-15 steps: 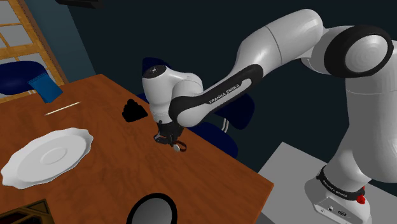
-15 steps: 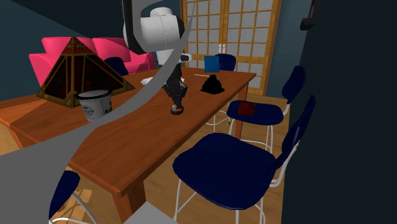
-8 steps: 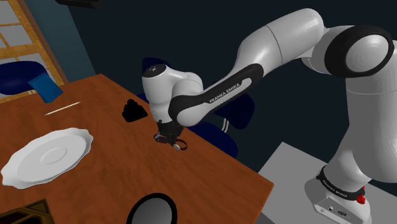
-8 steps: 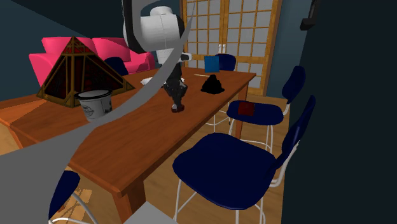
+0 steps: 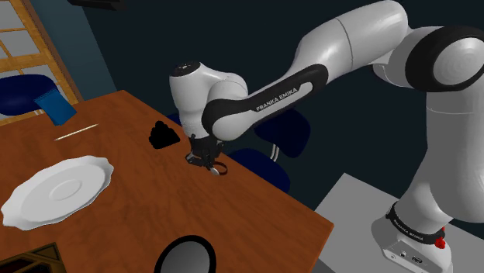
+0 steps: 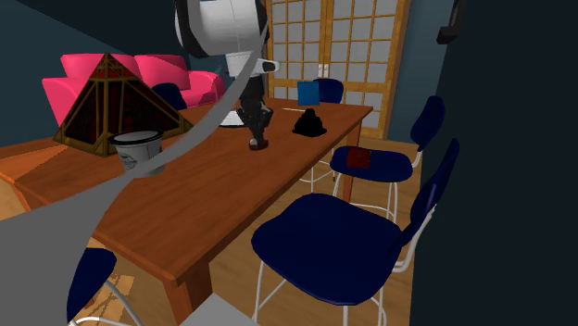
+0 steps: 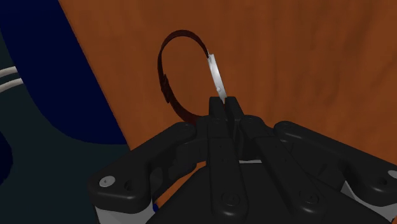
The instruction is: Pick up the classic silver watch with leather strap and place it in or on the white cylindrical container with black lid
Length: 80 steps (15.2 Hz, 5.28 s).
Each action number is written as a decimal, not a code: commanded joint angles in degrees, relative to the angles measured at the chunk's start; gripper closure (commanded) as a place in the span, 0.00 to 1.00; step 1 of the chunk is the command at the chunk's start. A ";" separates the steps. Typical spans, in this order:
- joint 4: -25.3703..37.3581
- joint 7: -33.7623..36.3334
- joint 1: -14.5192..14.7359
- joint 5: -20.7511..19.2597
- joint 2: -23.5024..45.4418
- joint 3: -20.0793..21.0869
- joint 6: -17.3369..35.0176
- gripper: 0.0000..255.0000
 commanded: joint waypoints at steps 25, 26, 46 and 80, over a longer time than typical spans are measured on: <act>15.01 -2.33 1.93 2.54 -3.07 1.65 -17.56 1.00; 15.11 -1.16 2.83 2.46 -3.05 1.99 -17.85 1.00; 40.57 20.68 29.78 -4.68 12.20 5.08 -32.09 1.00; 32.30 23.29 28.68 -4.48 11.83 5.41 -24.93 0.00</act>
